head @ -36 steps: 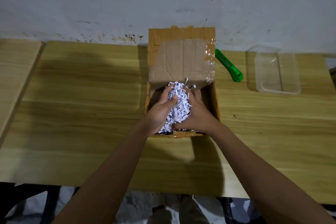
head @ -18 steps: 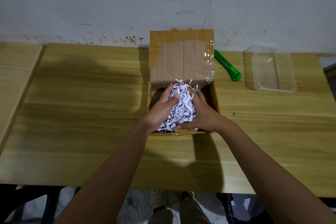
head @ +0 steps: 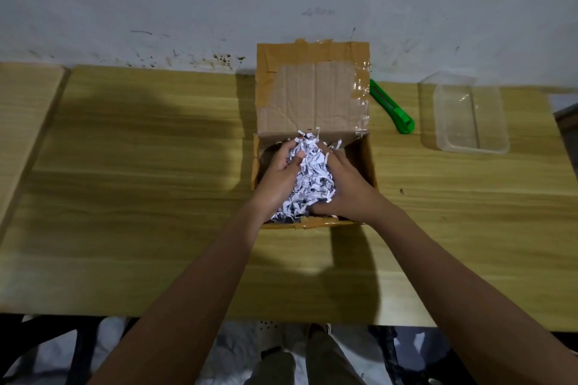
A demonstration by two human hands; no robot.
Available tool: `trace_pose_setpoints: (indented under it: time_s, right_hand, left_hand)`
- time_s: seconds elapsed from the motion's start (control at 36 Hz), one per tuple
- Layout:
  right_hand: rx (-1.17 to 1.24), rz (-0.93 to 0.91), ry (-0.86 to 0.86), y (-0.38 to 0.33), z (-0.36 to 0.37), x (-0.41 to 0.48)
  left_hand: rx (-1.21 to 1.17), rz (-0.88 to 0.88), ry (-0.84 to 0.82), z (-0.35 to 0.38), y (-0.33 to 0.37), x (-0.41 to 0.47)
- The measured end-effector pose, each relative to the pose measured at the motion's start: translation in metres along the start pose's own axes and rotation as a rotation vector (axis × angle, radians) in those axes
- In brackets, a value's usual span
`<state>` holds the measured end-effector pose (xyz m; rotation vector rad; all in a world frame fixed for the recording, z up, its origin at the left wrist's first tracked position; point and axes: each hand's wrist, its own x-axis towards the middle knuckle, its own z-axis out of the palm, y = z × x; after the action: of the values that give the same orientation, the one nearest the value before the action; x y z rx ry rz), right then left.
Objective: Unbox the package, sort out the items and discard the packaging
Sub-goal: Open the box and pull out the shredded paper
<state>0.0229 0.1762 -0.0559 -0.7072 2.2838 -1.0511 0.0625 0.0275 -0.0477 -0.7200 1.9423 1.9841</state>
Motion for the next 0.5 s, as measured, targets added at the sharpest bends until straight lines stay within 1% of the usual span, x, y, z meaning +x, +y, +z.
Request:
trace_pose_setpoints:
  time_s: [0.06,0.11,0.22,0.31,0.36,0.5]
  right_hand:
    - [0.031,0.004,0.022,-0.002,0.0,-0.001]
    - [0.056,0.011,0.001,-0.003,-0.001,-0.002]
    - [0.055,0.11,-0.181,-0.005,-0.013,-0.002]
    - [-0.061,0.126,-0.264,-0.004,-0.015,0.0]
    - [-0.1,0.107,-0.255,-0.002,-0.014,0.001]
    - [-0.126,-0.039,-0.116,0.0,-0.006,-0.001]
  left_hand:
    - [0.007,0.001,0.016,0.001,0.002,-0.001]
    - [0.025,0.008,0.03,0.002,0.002,-0.002]
    - [0.053,0.029,0.036,0.002,0.003,-0.003]
    - [0.069,0.025,0.036,0.002,0.001,-0.001]
    - [0.066,0.025,0.039,0.002,0.001,-0.001]
    - [0.033,0.0,0.041,0.003,0.003,-0.004]
